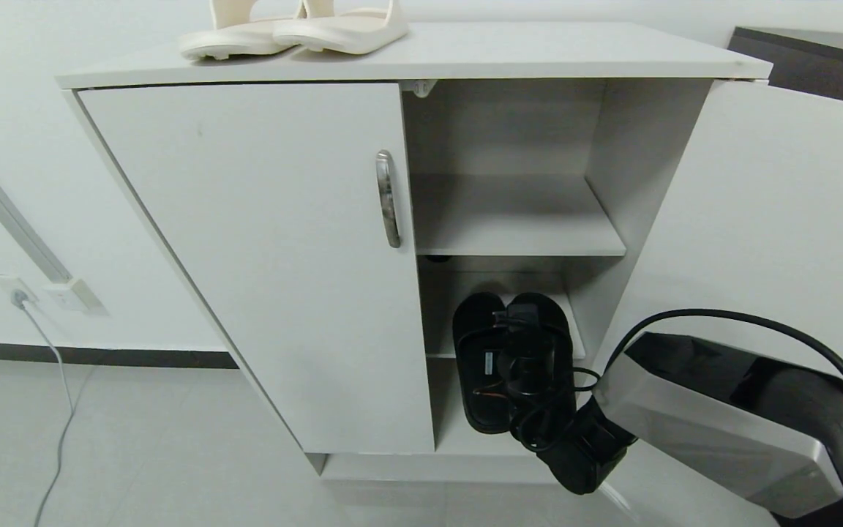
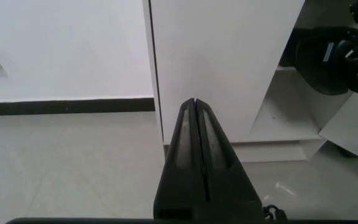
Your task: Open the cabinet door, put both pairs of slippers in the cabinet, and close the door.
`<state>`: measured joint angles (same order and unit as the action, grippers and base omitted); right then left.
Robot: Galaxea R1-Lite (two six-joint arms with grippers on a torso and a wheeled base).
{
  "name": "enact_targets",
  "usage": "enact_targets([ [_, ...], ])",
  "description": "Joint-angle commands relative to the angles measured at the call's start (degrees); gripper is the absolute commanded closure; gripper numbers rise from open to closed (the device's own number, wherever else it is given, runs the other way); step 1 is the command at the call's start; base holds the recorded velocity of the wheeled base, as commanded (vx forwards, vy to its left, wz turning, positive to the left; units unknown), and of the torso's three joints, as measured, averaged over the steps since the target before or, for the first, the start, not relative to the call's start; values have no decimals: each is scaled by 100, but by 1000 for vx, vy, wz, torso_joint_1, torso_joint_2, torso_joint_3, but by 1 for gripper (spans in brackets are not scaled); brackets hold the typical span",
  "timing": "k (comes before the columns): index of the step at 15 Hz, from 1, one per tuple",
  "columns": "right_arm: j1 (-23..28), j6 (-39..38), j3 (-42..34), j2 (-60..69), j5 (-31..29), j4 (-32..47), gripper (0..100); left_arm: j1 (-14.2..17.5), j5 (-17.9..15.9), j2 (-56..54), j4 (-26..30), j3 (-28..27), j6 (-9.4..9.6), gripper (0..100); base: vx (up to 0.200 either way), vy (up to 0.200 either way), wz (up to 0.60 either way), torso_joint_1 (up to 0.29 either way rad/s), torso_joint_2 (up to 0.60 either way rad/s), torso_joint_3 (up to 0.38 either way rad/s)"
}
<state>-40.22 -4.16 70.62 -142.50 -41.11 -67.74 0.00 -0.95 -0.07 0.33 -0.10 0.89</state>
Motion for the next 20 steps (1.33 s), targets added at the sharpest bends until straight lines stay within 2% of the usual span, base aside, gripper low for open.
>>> enact_targets([
  [1, 93, 64, 242, -173, 68, 16, 100, 0, -2, 7, 2, 1, -1, 100, 0, 0, 0, 0, 0, 0],
  [5, 374, 381, 1165, -692, 270, 244, 100, 0, -2, 7, 2, 1, -1, 100, 0, 0, 0, 0, 0, 0],
  [10, 620, 337, 2562, -1026, 270, 1387, 100, 0, -2, 7, 2, 1, -1, 100, 0, 0, 0, 0, 0, 0],
  [13, 743, 47, 3546, -1307, 287, 2213, 100, 0, -2, 7, 2, 1, -1, 100, 0, 0, 0, 0, 0, 0],
  [17, 849, 20, 4293, -1588, 340, 2564, 100, 0, -2, 7, 2, 1, -1, 100, 0, 0, 0, 0, 0, 0],
  [20, 858, 20, 4364, -1606, 410, 2670, 100, 0, -2, 7, 2, 1, -1, 100, 0, 0, 0, 0, 0, 0],
])
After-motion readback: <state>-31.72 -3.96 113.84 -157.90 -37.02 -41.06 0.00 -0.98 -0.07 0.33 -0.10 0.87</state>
